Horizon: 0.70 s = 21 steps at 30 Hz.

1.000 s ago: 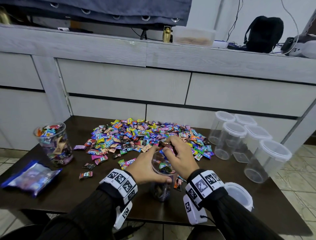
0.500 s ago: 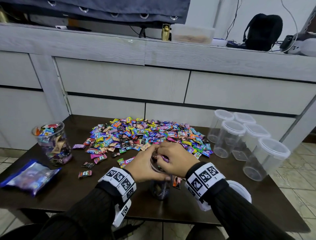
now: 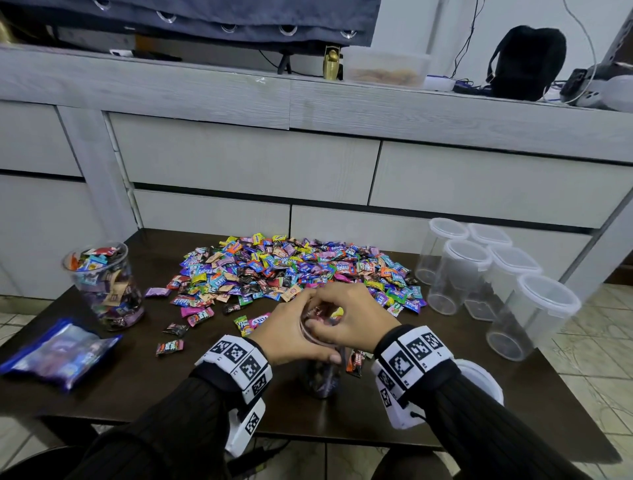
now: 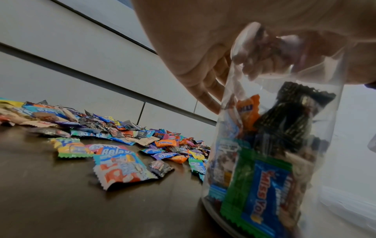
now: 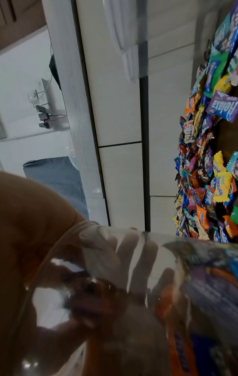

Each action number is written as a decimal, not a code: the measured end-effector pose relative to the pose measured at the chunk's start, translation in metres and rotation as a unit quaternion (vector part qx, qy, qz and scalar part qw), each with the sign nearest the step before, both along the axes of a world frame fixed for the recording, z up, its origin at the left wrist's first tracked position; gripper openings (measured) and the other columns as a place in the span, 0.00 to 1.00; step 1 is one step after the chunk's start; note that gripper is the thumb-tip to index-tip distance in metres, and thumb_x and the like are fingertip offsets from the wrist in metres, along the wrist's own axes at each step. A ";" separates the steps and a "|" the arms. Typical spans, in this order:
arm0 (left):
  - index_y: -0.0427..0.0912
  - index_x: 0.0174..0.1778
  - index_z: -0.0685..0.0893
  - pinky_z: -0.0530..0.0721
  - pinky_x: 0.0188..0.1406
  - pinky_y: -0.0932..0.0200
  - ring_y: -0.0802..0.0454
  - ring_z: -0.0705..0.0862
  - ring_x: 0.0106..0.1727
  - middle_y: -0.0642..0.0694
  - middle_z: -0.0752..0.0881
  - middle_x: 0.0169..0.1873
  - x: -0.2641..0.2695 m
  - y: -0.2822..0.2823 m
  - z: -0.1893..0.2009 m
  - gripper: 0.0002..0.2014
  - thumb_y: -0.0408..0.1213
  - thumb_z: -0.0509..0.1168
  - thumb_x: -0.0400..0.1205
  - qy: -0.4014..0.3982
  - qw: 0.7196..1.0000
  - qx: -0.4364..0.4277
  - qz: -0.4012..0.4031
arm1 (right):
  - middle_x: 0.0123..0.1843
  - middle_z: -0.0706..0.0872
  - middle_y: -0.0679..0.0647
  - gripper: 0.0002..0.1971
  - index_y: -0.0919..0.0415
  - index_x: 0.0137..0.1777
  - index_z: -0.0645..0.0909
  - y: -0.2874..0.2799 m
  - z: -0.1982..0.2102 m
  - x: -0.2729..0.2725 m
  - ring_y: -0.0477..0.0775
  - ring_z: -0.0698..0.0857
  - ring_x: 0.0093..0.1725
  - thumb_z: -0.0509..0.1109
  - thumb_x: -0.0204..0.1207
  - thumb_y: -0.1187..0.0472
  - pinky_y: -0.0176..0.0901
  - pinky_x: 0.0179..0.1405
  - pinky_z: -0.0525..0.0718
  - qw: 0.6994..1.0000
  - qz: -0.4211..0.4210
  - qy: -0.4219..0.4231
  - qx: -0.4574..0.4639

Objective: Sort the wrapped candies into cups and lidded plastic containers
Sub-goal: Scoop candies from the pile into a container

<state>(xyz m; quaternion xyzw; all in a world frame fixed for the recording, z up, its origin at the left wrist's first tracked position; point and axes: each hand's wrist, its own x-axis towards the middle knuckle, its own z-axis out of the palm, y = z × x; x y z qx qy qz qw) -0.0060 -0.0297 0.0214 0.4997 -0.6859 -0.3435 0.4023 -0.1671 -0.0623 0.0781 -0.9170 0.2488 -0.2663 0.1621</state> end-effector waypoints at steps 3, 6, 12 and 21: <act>0.57 0.62 0.74 0.81 0.55 0.69 0.69 0.85 0.58 0.58 0.88 0.54 0.001 -0.001 0.001 0.41 0.40 0.89 0.56 0.002 1.000 0.009 -0.007 | 0.40 0.86 0.54 0.08 0.62 0.46 0.87 -0.002 0.001 -0.002 0.50 0.84 0.40 0.77 0.69 0.60 0.46 0.45 0.83 1.000 0.003 0.015 0.017; 0.62 0.64 0.72 0.81 0.57 0.68 0.71 0.83 0.60 0.59 0.86 0.57 0.003 -0.001 0.002 0.46 0.55 0.87 0.51 -0.006 1.000 0.021 -0.019 | 0.39 0.86 0.51 0.05 0.61 0.43 0.88 -0.005 0.002 -0.007 0.44 0.84 0.38 0.77 0.70 0.61 0.36 0.41 0.84 0.999 -0.012 -0.029 0.040; 0.57 0.73 0.70 0.76 0.72 0.58 0.63 0.79 0.70 0.57 0.80 0.69 0.020 0.000 -0.008 0.55 0.84 0.64 0.51 0.050 0.998 0.019 -0.012 | 0.51 0.85 0.48 0.07 0.57 0.53 0.83 -0.027 -0.010 -0.033 0.42 0.83 0.51 0.70 0.76 0.64 0.35 0.49 0.81 0.971 -0.188 -0.133 0.065; 0.46 0.87 0.42 0.41 0.83 0.34 0.48 0.34 0.86 0.46 0.36 0.86 0.074 -0.007 -0.052 0.53 0.76 0.51 0.75 -0.450 0.864 0.170 0.147 | 0.84 0.31 0.53 0.63 0.58 0.83 0.31 -0.037 -0.094 -0.058 0.57 0.36 0.84 0.71 0.65 0.30 0.61 0.82 0.47 0.868 -0.275 0.348 0.225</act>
